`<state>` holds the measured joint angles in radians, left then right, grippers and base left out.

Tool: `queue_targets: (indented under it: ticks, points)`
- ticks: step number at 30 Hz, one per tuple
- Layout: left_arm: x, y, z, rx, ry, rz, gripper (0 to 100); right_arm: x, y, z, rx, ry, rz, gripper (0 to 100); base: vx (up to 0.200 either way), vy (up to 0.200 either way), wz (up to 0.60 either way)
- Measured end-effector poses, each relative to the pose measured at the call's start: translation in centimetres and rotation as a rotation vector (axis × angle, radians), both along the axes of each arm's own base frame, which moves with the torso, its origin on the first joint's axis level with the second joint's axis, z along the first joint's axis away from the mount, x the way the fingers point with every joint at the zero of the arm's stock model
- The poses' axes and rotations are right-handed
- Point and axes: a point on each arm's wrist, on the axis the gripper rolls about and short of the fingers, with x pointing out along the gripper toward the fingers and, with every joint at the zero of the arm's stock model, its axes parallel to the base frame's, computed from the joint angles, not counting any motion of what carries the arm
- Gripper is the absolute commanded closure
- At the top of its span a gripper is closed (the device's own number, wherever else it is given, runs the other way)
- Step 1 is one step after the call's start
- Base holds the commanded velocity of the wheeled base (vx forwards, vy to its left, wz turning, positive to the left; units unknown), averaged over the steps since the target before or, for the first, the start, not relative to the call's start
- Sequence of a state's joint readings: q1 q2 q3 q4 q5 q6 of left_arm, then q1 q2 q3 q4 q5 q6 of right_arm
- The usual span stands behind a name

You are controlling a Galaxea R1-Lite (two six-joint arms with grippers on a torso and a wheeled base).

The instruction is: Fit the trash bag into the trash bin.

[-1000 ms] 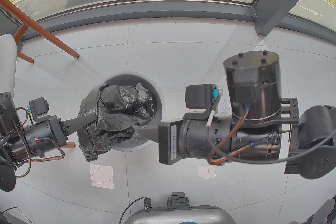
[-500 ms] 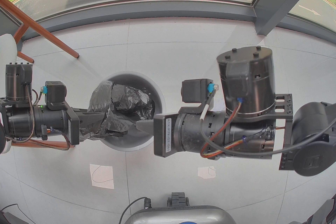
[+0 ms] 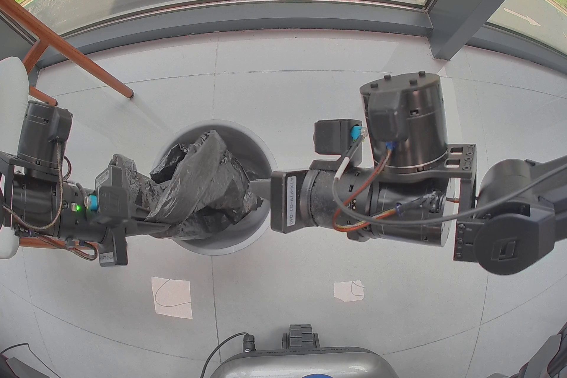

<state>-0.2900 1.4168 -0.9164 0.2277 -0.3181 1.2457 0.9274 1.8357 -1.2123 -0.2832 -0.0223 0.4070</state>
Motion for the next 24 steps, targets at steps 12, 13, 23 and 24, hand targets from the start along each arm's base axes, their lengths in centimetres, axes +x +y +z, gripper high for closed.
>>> queue_targets:
  ticks: [12, 13, 23, 24]
  points:
    - [-3.5, 1.0, -2.8, 0.291, 0.009, -0.123, 100, -0.2, 0.2, -2.1, -0.155, 0.062, 0.012, 0, 0.000, 0.000, 0.00]
    - [-3.7, 1.0, -2.8, 0.292, 0.007, -0.123, 100, -0.2, 0.3, -2.1, -0.168, 0.067, 0.011, 0, 0.000, 0.000, 0.00]
    - [-4.5, 1.2, -2.5, 0.289, -0.017, -0.120, 100, 1.9, 2.6, -1.1, -0.183, 0.058, 0.005, 0, 0.000, 0.000, 0.00]
    - [-4.5, 1.2, -2.4, 0.289, -0.019, -0.119, 100, 2.1, 2.9, -0.9, -0.178, 0.053, 0.005, 0, 0.000, 0.000, 0.00]
